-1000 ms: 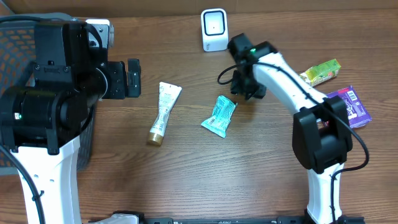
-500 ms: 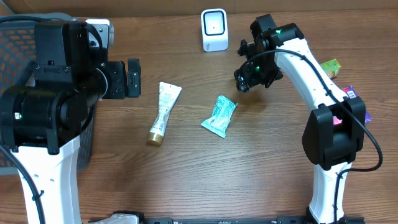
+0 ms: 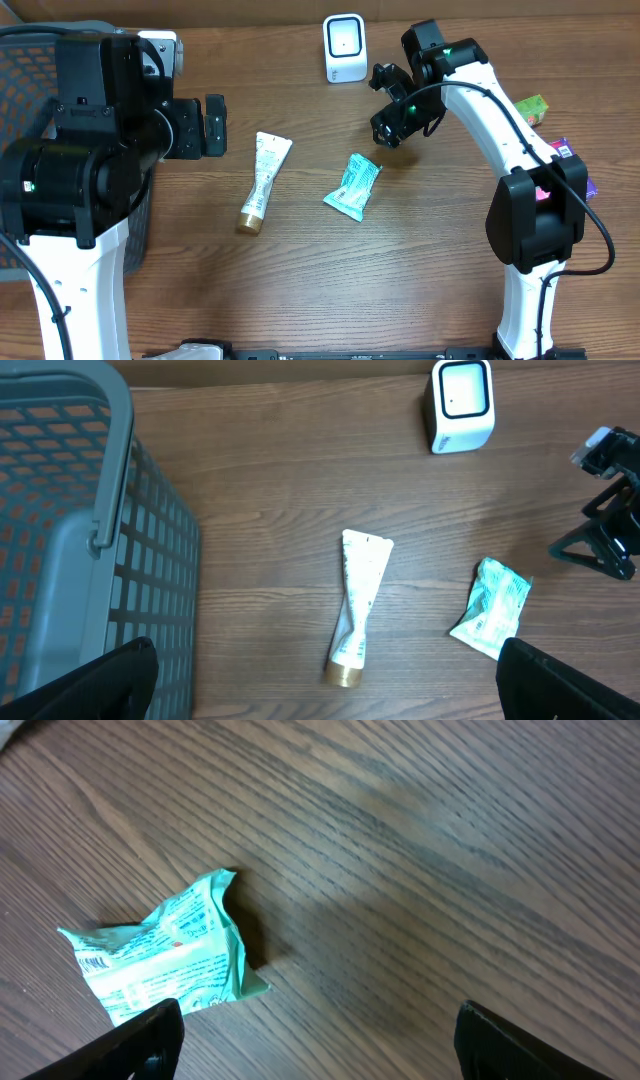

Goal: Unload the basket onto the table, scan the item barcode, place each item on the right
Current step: 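Move the right gripper over the mint-green packet and nudge it right, then lower the right gripper and pinch the mint-green packet's edge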

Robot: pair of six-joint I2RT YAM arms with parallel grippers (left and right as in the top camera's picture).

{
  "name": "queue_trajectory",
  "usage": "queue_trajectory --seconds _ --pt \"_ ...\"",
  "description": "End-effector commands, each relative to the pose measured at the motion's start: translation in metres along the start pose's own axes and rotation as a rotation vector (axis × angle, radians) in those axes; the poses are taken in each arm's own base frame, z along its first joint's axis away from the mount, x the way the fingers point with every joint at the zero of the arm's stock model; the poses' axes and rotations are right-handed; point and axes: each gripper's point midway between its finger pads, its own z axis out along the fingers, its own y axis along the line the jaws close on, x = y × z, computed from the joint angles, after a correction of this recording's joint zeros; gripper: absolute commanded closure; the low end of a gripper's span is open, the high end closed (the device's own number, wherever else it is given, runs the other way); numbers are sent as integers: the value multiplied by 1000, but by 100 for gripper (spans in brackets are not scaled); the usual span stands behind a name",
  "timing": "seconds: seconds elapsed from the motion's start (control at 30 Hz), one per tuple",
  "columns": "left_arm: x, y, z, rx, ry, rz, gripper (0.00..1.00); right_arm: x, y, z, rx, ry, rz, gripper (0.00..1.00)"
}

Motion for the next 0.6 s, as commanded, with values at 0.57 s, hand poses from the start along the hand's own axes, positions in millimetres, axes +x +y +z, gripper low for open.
queue_trajectory --seconds 0.57 --pt "-2 3 -3 -8 -11 1 0 -3 39 67 -147 -125 -59 27"
